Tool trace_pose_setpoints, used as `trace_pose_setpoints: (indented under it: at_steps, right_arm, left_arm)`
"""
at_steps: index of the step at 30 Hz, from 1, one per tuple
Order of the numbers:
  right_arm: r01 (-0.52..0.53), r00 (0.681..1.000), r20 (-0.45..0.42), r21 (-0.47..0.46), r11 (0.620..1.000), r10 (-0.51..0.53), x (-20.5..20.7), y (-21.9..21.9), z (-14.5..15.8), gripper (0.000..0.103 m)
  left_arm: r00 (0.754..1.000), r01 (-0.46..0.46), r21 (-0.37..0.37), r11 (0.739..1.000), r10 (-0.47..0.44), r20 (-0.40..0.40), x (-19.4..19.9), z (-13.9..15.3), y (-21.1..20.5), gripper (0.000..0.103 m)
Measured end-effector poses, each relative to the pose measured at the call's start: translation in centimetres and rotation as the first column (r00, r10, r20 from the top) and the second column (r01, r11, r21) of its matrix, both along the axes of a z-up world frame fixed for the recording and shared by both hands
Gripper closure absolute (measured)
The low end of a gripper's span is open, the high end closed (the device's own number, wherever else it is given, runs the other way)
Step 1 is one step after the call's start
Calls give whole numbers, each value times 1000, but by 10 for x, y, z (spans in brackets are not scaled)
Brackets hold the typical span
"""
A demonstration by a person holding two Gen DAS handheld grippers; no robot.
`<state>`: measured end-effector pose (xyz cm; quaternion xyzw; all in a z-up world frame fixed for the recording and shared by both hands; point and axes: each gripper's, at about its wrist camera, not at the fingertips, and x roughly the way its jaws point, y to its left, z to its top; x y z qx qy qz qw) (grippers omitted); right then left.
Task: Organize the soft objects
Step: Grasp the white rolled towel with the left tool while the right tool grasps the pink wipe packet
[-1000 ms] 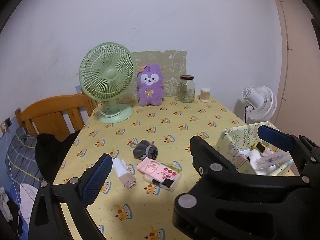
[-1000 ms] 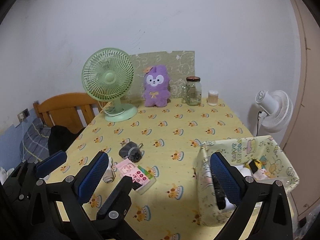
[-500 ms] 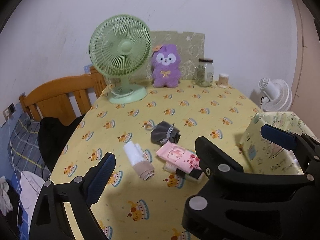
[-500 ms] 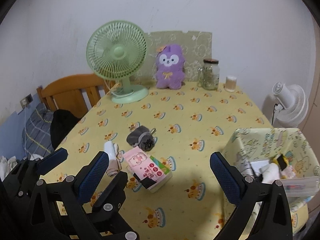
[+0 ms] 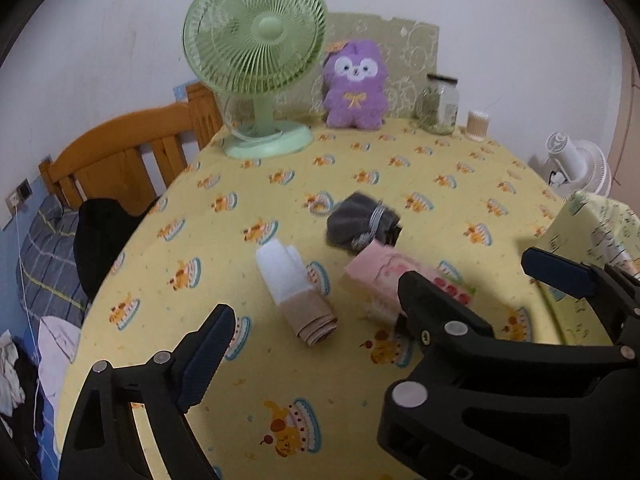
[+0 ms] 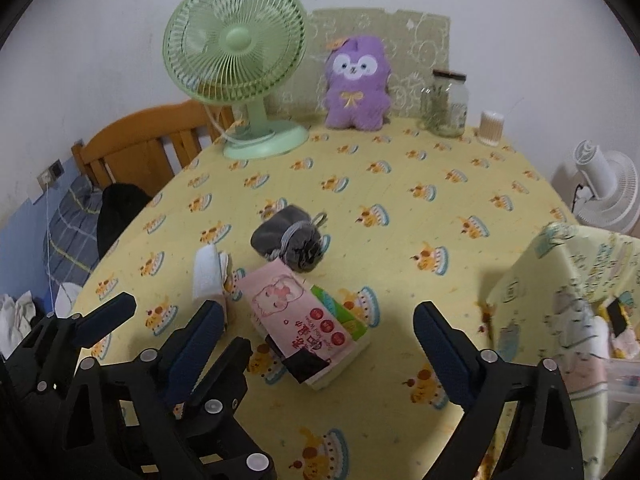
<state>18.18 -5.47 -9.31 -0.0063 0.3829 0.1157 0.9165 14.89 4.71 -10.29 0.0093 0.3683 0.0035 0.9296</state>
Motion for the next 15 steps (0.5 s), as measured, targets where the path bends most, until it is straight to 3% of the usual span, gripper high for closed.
trace_pose_setpoints:
  at_steps: [7, 13, 15]
  right_arm:
    - [-21, 998, -61, -3, 1000, 20, 12, 7, -19, 12]
    - [-21, 997, -74, -20, 1000, 19, 19, 12, -27, 24]
    - [-24, 997, -75, -30, 999, 22, 20, 14, -28, 34]
  left_arm:
    - [999, -13, -1, 1000, 13, -37, 7, -16, 7, 11]
    - [998, -30, -2, 1000, 30, -56, 12, -23, 13, 11]
    - [998, -35, -2, 999, 34, -58, 14, -23, 14, 11]
